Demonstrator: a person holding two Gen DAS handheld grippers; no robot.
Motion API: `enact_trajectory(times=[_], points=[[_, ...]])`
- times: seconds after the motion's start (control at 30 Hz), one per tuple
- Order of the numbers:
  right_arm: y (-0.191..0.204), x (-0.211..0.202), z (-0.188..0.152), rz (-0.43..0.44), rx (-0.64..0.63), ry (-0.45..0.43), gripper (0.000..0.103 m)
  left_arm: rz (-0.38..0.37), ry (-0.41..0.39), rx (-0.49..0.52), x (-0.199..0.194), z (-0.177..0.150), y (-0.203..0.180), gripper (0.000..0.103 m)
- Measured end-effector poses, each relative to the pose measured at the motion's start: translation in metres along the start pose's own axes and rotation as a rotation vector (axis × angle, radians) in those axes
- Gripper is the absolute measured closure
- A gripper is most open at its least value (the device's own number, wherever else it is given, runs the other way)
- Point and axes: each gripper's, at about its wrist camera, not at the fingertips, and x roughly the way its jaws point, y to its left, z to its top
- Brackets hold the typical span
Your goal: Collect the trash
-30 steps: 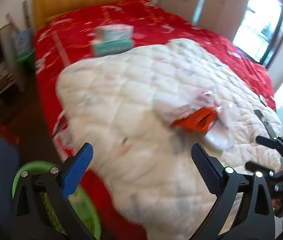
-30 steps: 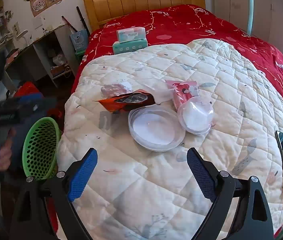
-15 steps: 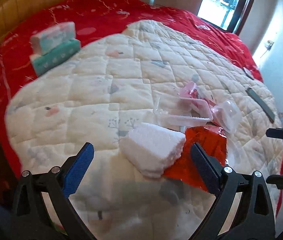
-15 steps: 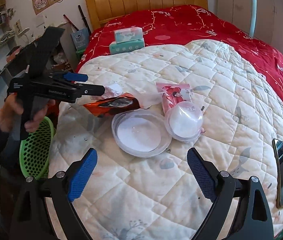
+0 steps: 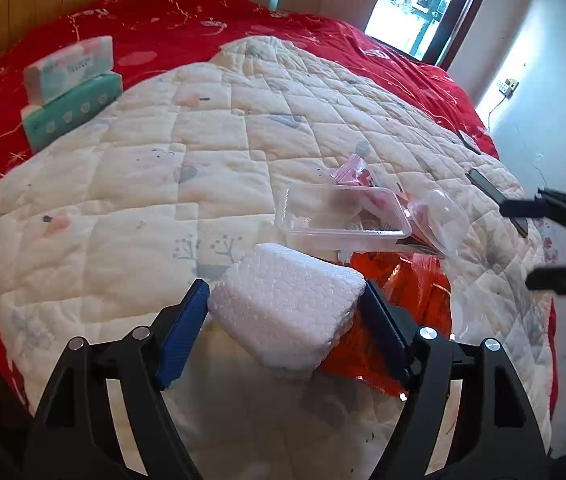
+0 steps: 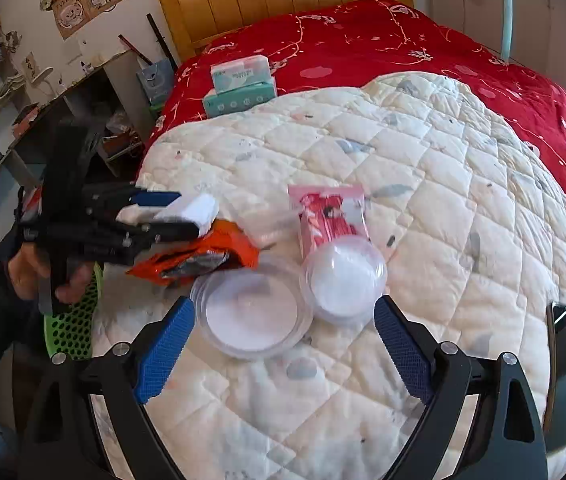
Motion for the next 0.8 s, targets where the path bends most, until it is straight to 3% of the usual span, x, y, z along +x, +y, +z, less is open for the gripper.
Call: enact_trajectory(times=[0.17, 0.4, 0.8], points=[[0.001, 0.008, 0.023, -0.004, -0.051, -0.005, 0.016, 0.027, -0.047, -0.023, -0.024, -0.004, 0.0, 0.028], [0.004, 0.045, 0.054, 0.033, -0.09, 0.051, 0.024, 0.074, -0.102, -0.094, -0.068, -0.017, 0.012, 0.028], [0.026, 0.107, 0.081, 0.04, -0.182, 0.158, 0.027, 0.181, -0.159, -0.235, -0.126, -0.077, 0.049, 0.028]])
